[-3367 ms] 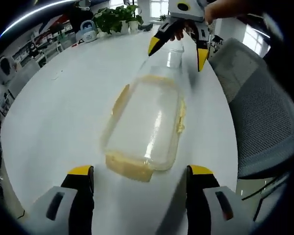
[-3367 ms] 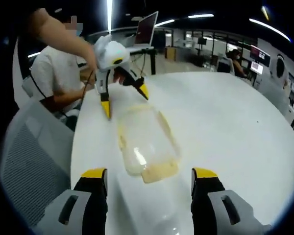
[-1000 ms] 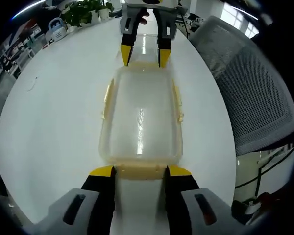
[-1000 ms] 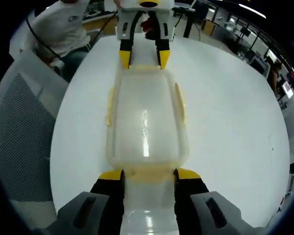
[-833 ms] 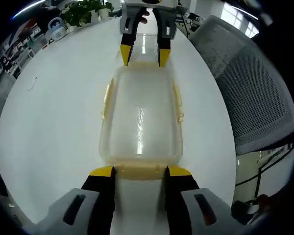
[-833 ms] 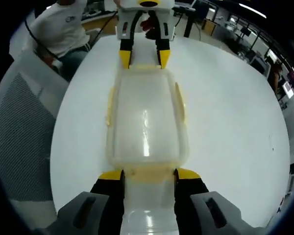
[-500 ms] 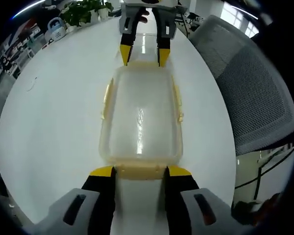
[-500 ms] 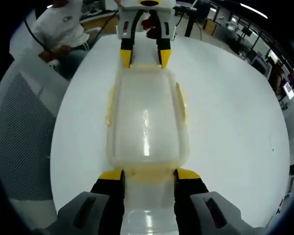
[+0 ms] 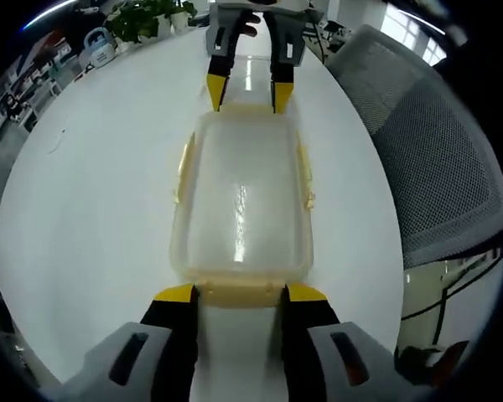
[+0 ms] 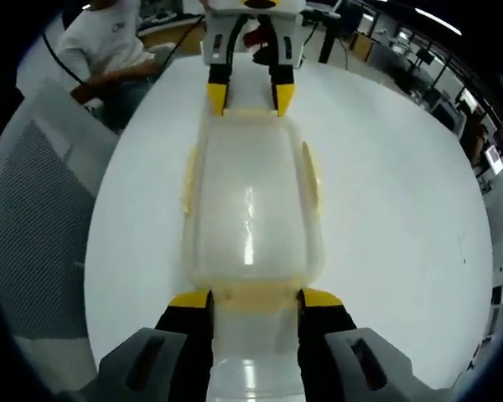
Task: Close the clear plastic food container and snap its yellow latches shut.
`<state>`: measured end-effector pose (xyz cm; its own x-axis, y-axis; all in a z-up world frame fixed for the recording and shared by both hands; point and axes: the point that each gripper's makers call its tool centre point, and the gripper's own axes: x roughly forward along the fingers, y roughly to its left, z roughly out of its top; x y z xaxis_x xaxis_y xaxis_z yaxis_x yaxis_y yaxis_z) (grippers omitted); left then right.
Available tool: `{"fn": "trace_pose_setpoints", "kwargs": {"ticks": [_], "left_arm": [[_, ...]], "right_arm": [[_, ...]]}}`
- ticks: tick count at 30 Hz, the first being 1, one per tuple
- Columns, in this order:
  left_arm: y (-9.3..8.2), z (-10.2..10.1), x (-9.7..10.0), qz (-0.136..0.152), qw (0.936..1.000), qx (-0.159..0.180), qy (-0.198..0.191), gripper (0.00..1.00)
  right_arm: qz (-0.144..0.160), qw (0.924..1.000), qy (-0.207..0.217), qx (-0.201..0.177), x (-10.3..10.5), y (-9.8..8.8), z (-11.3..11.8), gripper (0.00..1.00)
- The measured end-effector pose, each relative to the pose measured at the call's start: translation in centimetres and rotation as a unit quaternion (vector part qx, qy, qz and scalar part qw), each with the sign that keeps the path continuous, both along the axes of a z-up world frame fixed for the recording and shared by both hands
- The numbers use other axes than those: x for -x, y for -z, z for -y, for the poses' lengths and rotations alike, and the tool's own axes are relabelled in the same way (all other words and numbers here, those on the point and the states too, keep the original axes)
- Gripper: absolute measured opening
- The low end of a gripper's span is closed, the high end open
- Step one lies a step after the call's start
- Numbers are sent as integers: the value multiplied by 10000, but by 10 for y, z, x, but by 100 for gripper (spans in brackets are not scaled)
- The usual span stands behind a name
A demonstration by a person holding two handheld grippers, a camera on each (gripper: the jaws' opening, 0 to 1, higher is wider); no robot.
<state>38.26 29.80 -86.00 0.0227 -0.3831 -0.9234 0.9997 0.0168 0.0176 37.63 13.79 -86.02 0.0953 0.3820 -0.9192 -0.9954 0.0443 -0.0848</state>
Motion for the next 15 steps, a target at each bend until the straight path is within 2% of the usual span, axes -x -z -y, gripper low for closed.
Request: {"fn": "trace_pose_setpoints", "kwargs": {"ticks": [6,15], "left_arm": [[-1,-2,2,32,10000,-52,44,37],[-12,-2,1,102,9999,-4,71,37]], "right_arm": [[-49,10000,2,-63,3,-4,-2,38],[-56,9999,6,-127,3,-12,-2,38]]}}
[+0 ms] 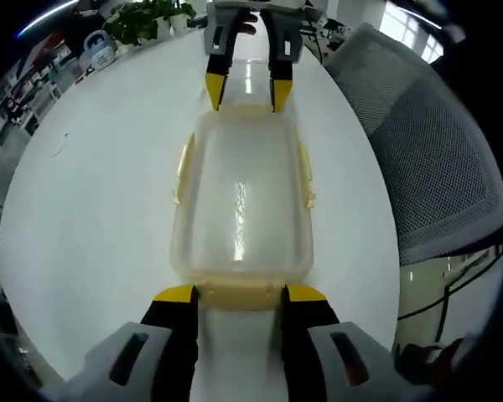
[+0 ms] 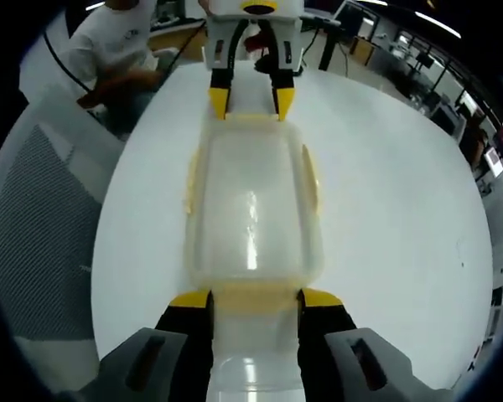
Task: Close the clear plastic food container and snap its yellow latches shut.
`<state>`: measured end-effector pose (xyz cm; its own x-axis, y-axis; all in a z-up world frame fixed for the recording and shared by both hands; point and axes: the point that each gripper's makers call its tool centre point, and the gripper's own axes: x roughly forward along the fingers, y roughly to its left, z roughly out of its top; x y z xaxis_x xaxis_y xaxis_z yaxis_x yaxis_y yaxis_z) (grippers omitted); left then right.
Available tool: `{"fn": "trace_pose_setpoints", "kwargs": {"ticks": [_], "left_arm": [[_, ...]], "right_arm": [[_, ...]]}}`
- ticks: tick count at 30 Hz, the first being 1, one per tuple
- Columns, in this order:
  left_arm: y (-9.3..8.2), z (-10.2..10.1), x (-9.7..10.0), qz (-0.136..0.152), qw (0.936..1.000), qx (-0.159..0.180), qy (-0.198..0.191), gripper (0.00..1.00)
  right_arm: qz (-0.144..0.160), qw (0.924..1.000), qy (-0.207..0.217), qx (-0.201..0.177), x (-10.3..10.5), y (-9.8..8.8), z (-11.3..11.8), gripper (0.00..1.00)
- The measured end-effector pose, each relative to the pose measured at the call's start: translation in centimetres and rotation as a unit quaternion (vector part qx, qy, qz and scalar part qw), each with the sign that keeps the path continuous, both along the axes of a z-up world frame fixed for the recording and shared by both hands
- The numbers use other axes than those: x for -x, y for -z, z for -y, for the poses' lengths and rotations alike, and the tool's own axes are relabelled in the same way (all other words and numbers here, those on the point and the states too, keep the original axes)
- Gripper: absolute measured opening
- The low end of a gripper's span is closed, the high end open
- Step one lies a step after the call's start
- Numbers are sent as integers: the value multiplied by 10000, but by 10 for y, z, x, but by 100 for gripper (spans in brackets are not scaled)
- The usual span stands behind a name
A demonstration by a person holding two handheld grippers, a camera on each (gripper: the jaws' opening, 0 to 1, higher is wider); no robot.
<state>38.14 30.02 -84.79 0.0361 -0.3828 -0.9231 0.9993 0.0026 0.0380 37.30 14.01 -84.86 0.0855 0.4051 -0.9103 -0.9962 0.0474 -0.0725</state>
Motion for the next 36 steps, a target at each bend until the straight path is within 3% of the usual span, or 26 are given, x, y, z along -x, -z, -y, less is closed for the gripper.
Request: {"fn": "trace_pose_setpoints", "kwargs": {"ticks": [36], "left_arm": [[-40,-2,-6,49,9999,-116,107,38]], "right_arm": [[-136,9998,15,-115,-3,-41,-1,38]]}}
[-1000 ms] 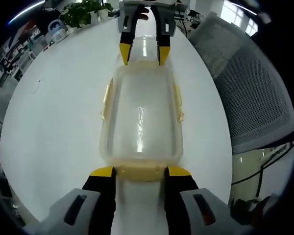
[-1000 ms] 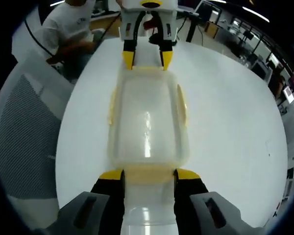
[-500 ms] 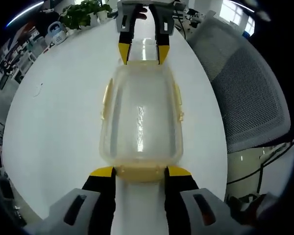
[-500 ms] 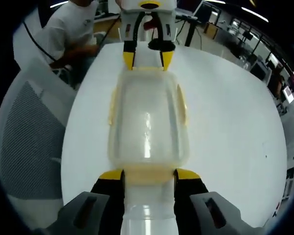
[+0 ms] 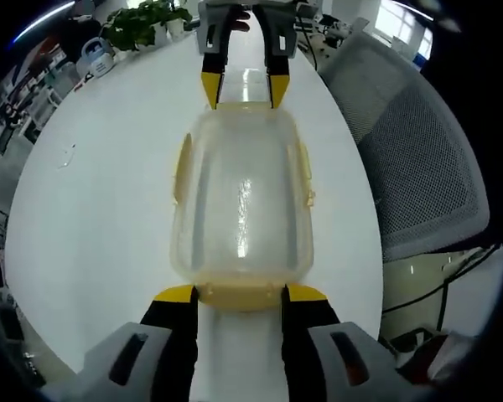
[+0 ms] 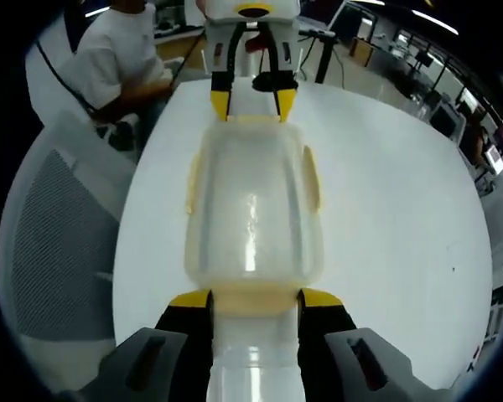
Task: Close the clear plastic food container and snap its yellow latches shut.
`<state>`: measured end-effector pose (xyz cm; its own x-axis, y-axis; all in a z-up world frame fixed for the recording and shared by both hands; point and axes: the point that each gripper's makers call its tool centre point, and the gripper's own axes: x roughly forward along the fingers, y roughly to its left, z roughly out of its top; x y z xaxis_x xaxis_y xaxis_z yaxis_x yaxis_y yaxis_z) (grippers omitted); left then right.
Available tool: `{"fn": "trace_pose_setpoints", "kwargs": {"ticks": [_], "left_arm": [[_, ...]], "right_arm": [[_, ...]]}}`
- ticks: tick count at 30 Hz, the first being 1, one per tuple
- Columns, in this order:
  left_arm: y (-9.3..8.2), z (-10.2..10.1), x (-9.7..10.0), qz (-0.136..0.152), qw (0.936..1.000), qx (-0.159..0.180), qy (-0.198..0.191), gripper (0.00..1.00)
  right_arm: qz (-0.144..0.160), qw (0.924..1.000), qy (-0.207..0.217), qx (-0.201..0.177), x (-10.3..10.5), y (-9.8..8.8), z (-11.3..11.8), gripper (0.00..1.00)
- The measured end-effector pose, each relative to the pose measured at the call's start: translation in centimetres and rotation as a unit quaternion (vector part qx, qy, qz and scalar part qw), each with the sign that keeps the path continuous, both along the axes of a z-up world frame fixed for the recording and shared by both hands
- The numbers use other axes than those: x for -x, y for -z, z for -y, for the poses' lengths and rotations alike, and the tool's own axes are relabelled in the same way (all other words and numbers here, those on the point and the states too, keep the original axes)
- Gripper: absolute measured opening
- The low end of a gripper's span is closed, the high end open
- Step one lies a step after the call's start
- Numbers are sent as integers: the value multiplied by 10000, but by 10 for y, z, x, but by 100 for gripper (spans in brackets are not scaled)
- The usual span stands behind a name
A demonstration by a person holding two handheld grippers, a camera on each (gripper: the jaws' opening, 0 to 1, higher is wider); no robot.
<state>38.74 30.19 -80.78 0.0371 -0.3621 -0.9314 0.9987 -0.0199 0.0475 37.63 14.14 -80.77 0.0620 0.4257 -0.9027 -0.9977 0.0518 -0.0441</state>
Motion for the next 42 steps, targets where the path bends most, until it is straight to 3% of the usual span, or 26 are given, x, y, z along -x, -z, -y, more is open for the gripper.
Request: {"fn": "trace_pose_setpoints", "kwargs": {"ticks": [23,42], "left_arm": [[-37,6,-8,105,9999,-19,2,38],[-34,18,-5,105,9999,0,-15,38]], "right_arm": [[52,10000,-26,-4,-7,-37,6,38],[38,9999,-77,99,-5,-34,18,38]]}}
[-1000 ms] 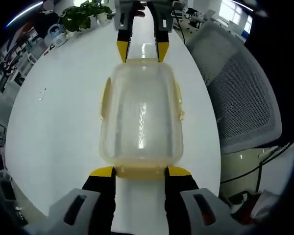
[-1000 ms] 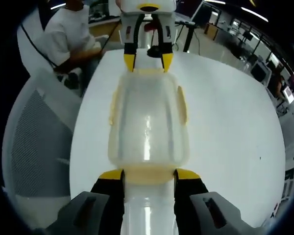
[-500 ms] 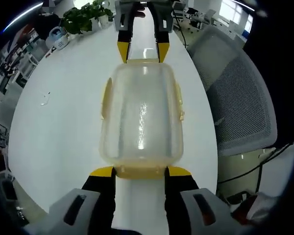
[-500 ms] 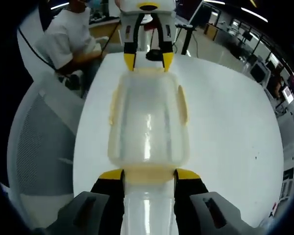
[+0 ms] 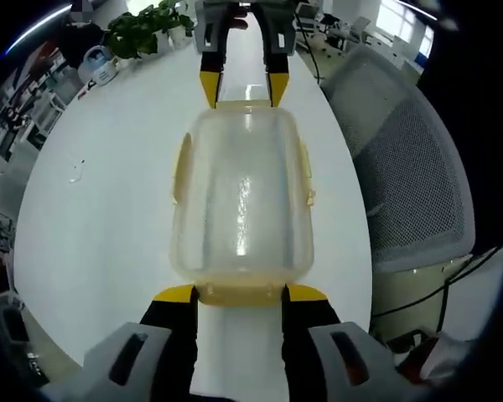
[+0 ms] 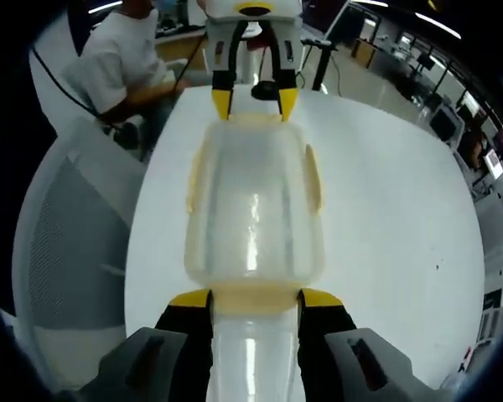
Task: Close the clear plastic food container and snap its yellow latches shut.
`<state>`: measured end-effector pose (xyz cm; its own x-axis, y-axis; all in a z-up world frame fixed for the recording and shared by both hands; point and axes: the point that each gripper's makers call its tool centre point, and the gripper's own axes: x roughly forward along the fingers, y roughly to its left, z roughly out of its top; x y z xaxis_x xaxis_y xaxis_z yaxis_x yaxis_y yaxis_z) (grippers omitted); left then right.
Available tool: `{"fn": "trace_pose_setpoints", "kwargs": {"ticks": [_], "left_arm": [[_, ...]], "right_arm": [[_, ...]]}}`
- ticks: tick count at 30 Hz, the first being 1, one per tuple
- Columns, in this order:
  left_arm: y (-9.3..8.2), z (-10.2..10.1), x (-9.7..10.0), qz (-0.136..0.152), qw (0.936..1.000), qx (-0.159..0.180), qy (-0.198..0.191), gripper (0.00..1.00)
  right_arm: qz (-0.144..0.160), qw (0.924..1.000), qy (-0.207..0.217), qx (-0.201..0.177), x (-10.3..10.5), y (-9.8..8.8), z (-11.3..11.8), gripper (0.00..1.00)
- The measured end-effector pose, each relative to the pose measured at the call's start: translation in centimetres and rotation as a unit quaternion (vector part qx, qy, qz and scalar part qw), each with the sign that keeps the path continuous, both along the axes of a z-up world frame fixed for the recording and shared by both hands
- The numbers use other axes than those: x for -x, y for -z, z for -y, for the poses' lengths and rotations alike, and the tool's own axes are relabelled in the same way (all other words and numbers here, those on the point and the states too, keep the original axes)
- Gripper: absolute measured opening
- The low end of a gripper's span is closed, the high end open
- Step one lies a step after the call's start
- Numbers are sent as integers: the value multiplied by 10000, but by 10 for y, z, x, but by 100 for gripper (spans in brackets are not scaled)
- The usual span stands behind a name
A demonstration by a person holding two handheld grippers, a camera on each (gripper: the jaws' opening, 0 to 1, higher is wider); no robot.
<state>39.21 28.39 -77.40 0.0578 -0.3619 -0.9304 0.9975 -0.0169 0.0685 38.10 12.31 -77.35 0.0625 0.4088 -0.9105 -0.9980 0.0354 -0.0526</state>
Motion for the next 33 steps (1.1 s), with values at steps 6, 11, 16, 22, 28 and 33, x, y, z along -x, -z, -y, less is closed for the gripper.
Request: {"fn": "trace_pose_setpoints", "kwargs": {"ticks": [6,11,16,22,28,33], "left_arm": [[0,4,-1,13,10000,16,-1,38],[-1,9,0,22,10000,56,-27,38],[0,13,0,11,10000,66,-17,38],[-1,19,0,7,10000,77,-5,38],[-2,24,0,14,10000,86,2,38],[-2,30,1,26,10000,89,11,38]], "right_arm": [[15,10000,5,15,-1,-1,5,38],[40,10000,18,32,-1,-1,9,38],[40,10000,28,49,1,-1,13,38],[20,10000,49,65,0,-1,19,38],[4,9999,50,90,-1,0,24,38],[9,9999,59,90,1,0,30,38]]}}
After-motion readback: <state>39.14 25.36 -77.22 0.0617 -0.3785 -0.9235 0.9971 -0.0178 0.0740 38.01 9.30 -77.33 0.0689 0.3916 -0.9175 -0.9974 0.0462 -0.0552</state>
